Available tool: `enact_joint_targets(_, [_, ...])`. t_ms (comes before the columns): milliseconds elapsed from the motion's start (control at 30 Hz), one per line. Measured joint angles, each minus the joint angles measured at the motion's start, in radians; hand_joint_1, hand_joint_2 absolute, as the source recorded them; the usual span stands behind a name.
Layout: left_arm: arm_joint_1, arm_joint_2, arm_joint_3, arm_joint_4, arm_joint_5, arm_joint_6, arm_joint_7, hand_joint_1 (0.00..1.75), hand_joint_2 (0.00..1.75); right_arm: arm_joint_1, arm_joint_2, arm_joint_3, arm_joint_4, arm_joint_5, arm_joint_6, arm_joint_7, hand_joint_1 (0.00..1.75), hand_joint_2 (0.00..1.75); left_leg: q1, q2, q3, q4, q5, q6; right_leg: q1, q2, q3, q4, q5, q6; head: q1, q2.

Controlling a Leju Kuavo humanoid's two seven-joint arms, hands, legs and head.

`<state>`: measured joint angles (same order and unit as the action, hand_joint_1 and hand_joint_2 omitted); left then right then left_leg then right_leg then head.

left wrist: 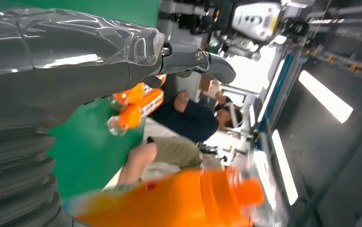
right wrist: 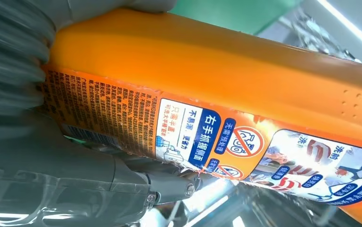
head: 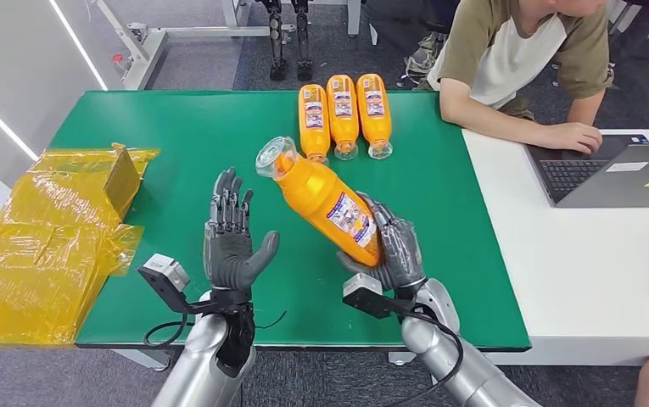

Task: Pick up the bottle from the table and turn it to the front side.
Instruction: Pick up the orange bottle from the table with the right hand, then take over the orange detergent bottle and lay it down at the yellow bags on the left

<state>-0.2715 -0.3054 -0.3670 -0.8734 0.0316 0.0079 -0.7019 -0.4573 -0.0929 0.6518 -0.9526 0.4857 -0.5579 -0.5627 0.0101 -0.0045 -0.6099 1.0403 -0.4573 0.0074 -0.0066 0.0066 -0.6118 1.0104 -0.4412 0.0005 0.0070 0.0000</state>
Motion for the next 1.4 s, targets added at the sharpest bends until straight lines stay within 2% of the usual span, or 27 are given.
enact_joint_targets(200, [-0.006, 0.000, -0.029, 0.010, 0.019, -0.069, 0.000, 0.00, 1.75, 0.005, 0.012, 0.044, 0.040, 0.078, 0.135, 0.069, 1.75, 1.75, 0.000, 0.000, -0.001, 0.000, 0.000, 0.000, 0.000, 0.000, -0.001, 0.000, 0.000, 0.000, 0.000, 0.000])
enact_joint_targets(433, [-0.007, 0.000, -0.032, 0.008, 0.016, -0.084, 0.014, 0.00, 1.75, 0.002, 0.014, 0.082, 0.070, 0.113, 0.234, 0.069, 1.75, 1.75, 0.000, 0.000, -0.002, 0.000, 0.000, 0.000, 0.000, 0.000, -0.002, 0.000, 0.000, 0.000, 0.000, 0.000])
enact_joint_targets(733, [-0.026, -0.008, -0.033, 0.041, 0.014, -0.110, 0.021, 0.00, 1.75, 0.008, 0.012, 0.108, 0.070, 0.133, 0.252, 0.026, 1.75, 1.75, 0.000, 0.000, -0.002, 0.000, 0.000, 0.000, 0.000, 0.000, -0.003, 0.000, 0.000, 0.000, 0.000, 0.000])
enact_joint_targets(967, [-0.064, -0.018, -0.039, 0.100, 0.000, -0.120, 0.019, 0.00, 1.75, 0.021, 0.009, 0.101, 0.062, 0.142, 0.225, 0.014, 1.75, 1.75, 0.000, 0.000, -0.003, 0.000, 0.000, 0.000, 0.000, 0.001, -0.003, 0.000, 0.000, 0.000, 0.000, 0.000])
enact_joint_targets(1033, [-0.072, -0.021, -0.044, 0.116, -0.012, -0.120, 0.020, 0.07, 1.75, 0.031, 0.008, 0.092, 0.054, 0.153, 0.218, 0.008, 1.75, 1.75, 0.000, 0.000, -0.003, 0.000, 0.000, 0.000, 0.000, 0.001, -0.003, 0.000, 0.000, 0.000, 0.000, 0.000])
enact_joint_targets(1100, [-0.076, -0.023, -0.047, 0.128, -0.024, -0.119, 0.021, 0.94, 1.75, 0.039, 0.008, 0.083, 0.048, 0.163, 0.218, 0.005, 1.75, 1.75, 0.000, 0.000, -0.003, 0.000, 0.000, 0.000, 0.000, 0.001, -0.003, 0.000, 0.000, 0.000, 0.000, 0.000])
enact_joint_targets(1167, [-0.080, -0.024, -0.051, 0.135, -0.032, -0.117, 0.021, 1.75, 1.75, 0.041, 0.009, 0.078, 0.046, 0.168, 0.221, 0.004, 1.75, 1.75, 0.000, 0.000, -0.003, 0.000, 0.000, 0.000, 0.000, 0.001, -0.003, 0.000, 0.000, 0.000, 0.000, 0.000])
enact_joint_targets(1400, [-0.084, -0.025, -0.062, 0.138, -0.077, -0.113, 0.028, 1.75, 1.75, 0.042, 0.009, 0.064, 0.046, 0.170, 0.227, 0.002, 1.75, 1.75, 0.000, 0.000, -0.003, 0.000, 0.000, 0.000, 0.000, 0.000, -0.003, 0.000, 0.000, 0.000, 0.000, 0.000])
